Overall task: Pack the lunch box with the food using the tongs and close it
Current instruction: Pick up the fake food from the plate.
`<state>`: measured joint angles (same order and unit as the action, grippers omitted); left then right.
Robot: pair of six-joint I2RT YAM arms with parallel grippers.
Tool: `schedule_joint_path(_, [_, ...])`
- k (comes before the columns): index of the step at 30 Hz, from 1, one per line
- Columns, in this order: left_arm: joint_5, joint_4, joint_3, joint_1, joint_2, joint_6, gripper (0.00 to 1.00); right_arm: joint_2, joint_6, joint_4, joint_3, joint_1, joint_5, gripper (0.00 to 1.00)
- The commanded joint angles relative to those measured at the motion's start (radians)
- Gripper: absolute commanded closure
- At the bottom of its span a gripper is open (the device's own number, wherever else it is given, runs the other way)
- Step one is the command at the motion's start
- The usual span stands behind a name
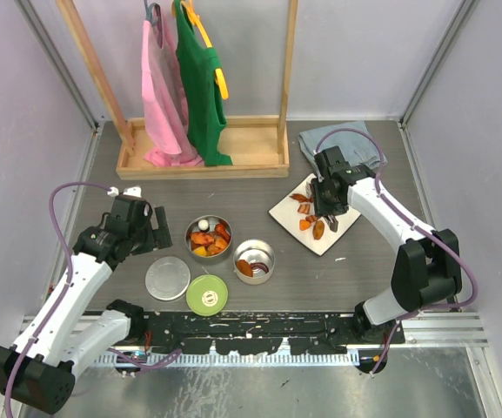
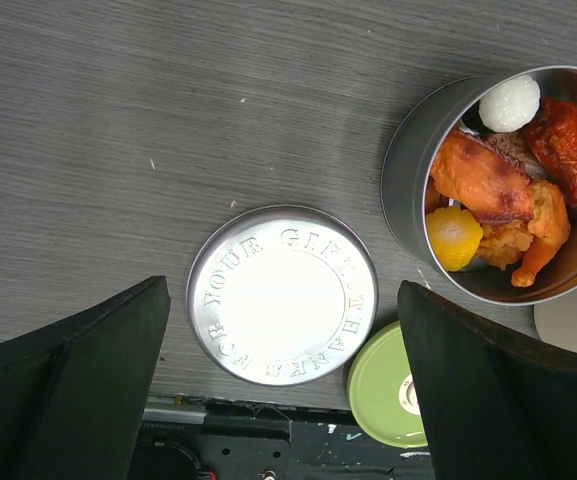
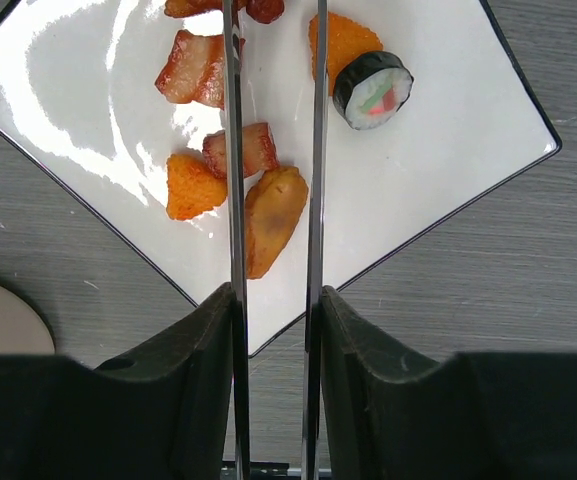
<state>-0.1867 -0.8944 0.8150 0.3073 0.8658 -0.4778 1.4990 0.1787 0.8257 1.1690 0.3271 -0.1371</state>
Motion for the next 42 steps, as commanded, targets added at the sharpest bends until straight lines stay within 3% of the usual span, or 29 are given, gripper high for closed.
schedule_joint_path(1, [-0.010, 0.015, 0.013, -0.003, -0.010, 0.008, 0.02, -0.046, -0.004, -0.030, 0.028, -0.003, 0.028, 0.64])
schedule_joint_path(10, [-0.013, 0.014, 0.015, -0.003, -0.010, 0.007, 0.02, -0.140, 0.030, -0.037, -0.011, -0.003, 0.033, 0.76])
schedule_joint_path(25, [-0.008, 0.013, 0.014, -0.003, -0.008, 0.006, 0.02, -0.281, 0.077, -0.053, -0.098, -0.003, 0.143, 0.77])
schedule_joint_path(36, [-0.010, 0.014, 0.013, -0.003, -0.003, 0.007, 0.02, -0.395, 0.126, -0.090, -0.107, -0.003, 0.354, 0.76])
schedule_joint_path(42, [-0.012, 0.014, 0.013, -0.003, -0.006, 0.006, 0.02, -0.426, 0.123, -0.128, -0.116, -0.003, 0.568, 0.76])
